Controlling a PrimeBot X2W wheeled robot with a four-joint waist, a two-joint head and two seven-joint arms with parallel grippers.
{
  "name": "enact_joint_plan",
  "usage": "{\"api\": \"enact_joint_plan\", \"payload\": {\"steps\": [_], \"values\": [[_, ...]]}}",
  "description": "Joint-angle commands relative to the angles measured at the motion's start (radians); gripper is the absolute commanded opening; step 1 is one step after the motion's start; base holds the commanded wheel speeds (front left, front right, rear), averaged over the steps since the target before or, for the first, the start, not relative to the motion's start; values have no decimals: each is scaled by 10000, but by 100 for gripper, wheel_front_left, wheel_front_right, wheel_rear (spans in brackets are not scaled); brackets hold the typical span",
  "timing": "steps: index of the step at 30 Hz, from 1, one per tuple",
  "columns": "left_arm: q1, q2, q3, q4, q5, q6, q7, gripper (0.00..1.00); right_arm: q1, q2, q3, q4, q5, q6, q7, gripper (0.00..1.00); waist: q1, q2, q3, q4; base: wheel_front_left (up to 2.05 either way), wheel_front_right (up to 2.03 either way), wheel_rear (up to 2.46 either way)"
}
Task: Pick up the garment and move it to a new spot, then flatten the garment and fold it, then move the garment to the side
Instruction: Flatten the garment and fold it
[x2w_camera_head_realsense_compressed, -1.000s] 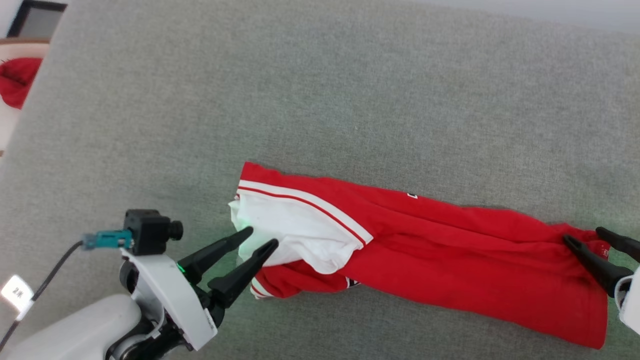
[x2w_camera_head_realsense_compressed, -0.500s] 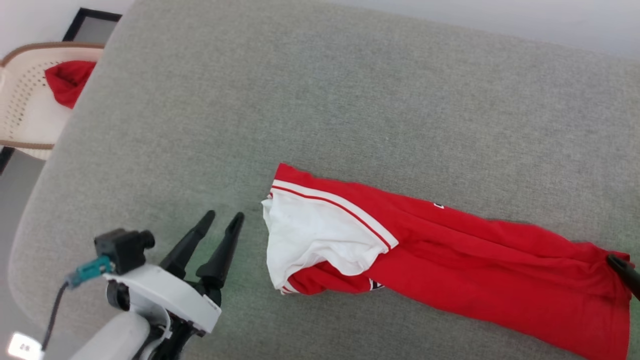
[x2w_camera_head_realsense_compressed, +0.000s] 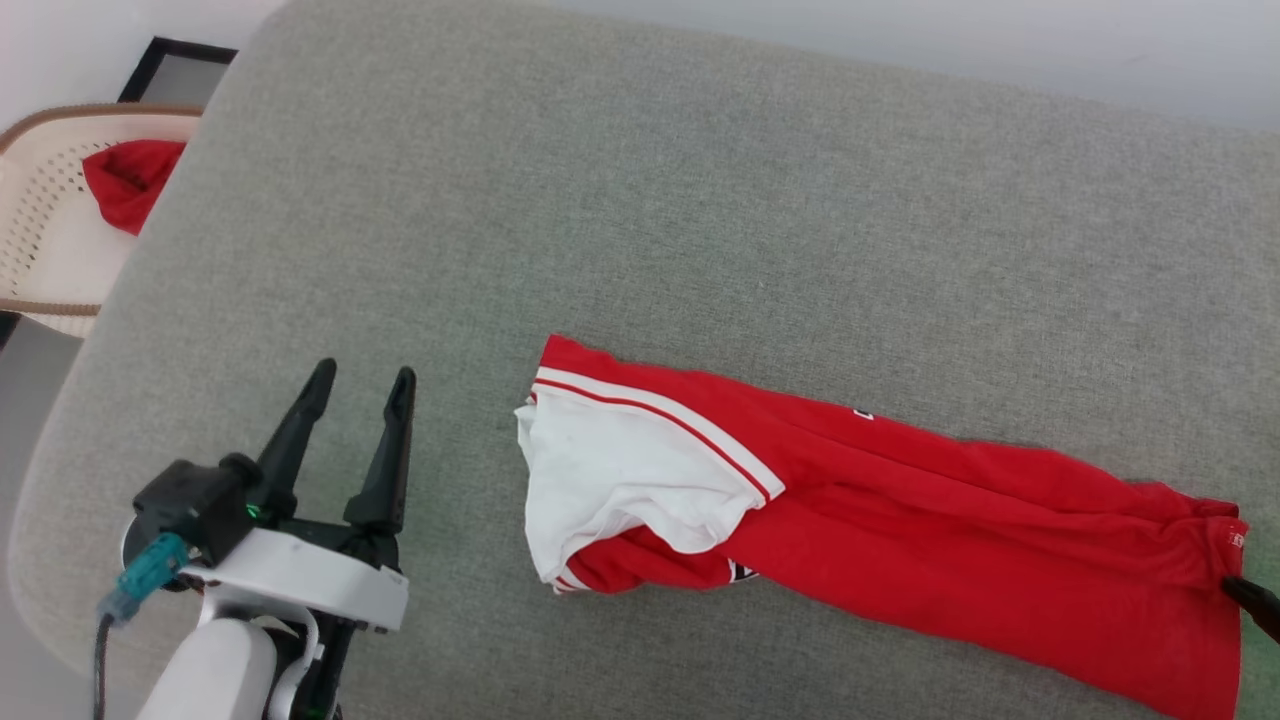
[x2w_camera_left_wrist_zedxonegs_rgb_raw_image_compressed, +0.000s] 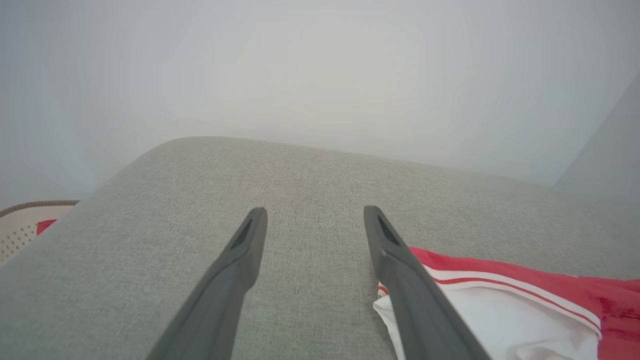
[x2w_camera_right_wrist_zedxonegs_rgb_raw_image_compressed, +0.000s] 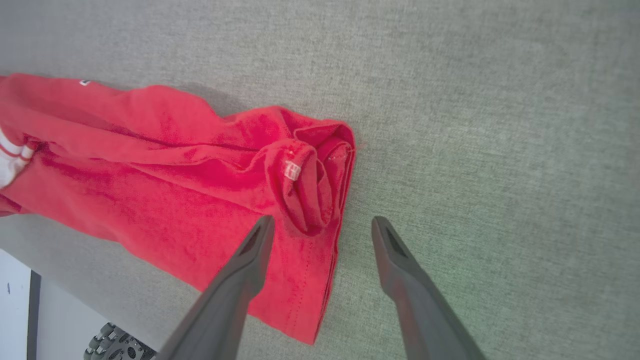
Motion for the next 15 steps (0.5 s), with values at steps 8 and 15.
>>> {"api": "enact_joint_plan", "payload": {"steps": [8, 15], "values": [[141, -885, 699, -73, 1633, -428, 4, 100, -944, 653, -32, 607, -848, -9, 939, 100, 0, 0, 285, 72, 0, 0, 0], [-168, -1413, 836, 198, 2126, -558, 3, 100, -1191, 1220, 498, 1574, -1558, -9, 1302, 100, 0, 0, 563, 334, 0, 0, 0]]}}
